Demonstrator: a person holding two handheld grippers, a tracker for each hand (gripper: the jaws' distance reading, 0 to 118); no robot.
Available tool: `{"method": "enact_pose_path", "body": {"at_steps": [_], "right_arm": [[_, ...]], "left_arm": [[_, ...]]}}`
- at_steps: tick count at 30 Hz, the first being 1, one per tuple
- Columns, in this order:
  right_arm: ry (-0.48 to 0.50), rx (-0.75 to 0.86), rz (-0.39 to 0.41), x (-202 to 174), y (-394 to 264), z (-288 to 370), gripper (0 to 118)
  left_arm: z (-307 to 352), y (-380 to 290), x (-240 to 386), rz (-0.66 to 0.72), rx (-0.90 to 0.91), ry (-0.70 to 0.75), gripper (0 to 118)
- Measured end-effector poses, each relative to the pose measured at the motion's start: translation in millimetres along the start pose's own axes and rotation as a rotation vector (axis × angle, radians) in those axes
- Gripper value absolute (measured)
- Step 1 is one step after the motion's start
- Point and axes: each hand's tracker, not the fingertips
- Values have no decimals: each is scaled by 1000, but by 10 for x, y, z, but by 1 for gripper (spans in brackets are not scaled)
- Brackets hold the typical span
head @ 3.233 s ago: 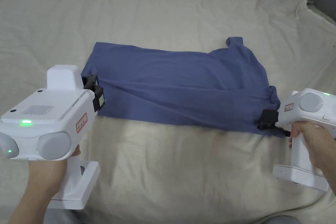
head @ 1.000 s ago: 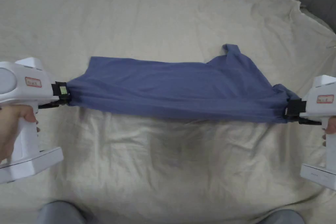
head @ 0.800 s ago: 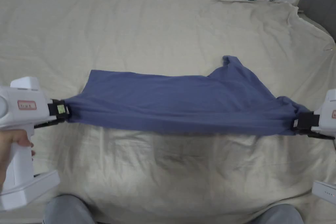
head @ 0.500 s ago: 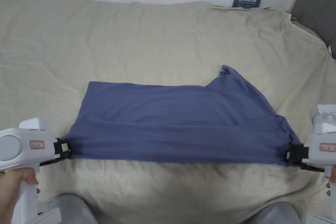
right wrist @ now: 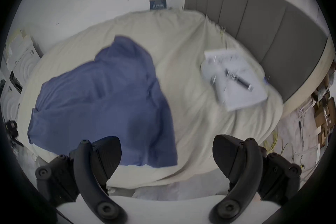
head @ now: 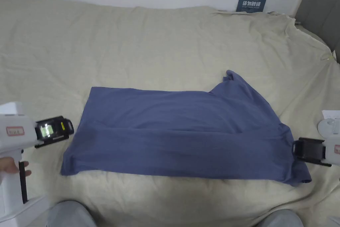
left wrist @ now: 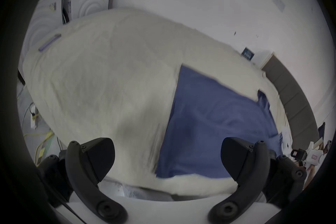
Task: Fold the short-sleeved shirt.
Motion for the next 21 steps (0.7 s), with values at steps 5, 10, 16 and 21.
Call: {"method": "enact_pose_path", "body": {"at_steps": [5,10,16,21], "right_arm": [[47,257,-34,-269,284,402,104],[99,416,-8,-582,357,506,108],[125,502,30,-819,299,511,108],[174,534,12,-869,285,507,57]], "left_arm": [[149,193,608,-153,225,-55,118],[-6,171,1102,-224,256,-114,118],[-35,-76,1414,-274,434,-131,110],[-26,-217,1530,-373,492,-83,53]]}}
